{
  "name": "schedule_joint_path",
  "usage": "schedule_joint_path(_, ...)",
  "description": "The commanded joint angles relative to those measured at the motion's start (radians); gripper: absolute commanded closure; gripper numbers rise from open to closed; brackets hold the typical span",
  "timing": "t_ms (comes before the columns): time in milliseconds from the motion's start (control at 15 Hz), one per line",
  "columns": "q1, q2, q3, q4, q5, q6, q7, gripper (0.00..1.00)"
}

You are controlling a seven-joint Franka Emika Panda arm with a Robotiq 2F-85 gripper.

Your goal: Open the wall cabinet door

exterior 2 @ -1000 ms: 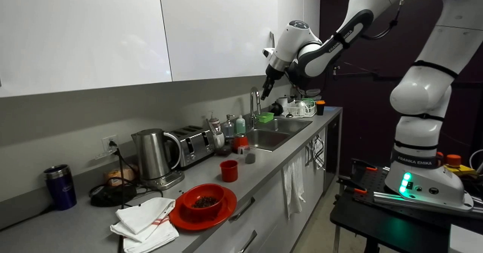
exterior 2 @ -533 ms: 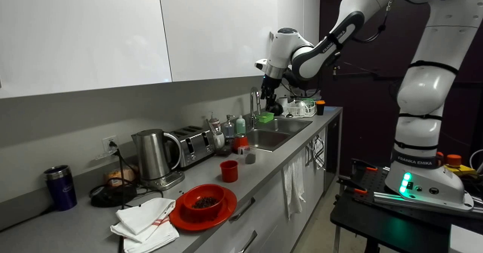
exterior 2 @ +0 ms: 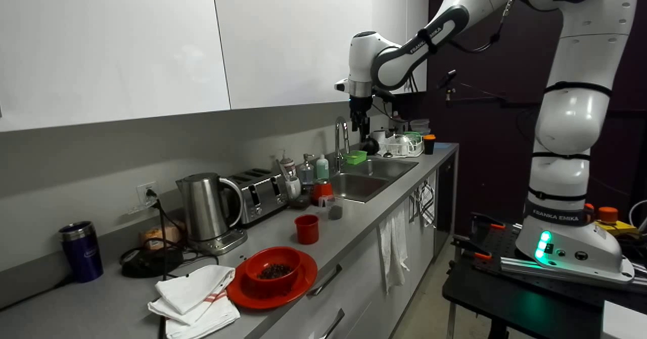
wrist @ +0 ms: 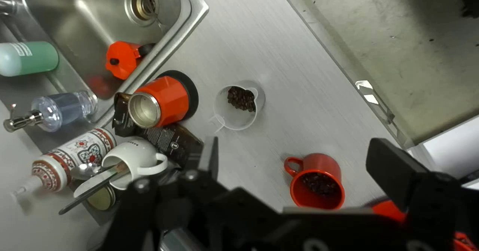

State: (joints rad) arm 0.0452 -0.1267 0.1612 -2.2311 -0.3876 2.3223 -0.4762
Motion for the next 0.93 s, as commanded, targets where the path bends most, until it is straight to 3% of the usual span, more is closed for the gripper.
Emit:
schedule_joint_path(0, 0.025, 0.026, -0.046, 0.095, 0.070, -0.131, -0.081, 0.00)
schedule_joint_path(533, 0.034, 0.056, -0.056, 0.184, 0.081, -0.253, -0.104, 0.00)
schedule_joint_path(867, 0.058, 0.050, -0.041, 0.168, 0.061, -0.286, -0.145, 0.00)
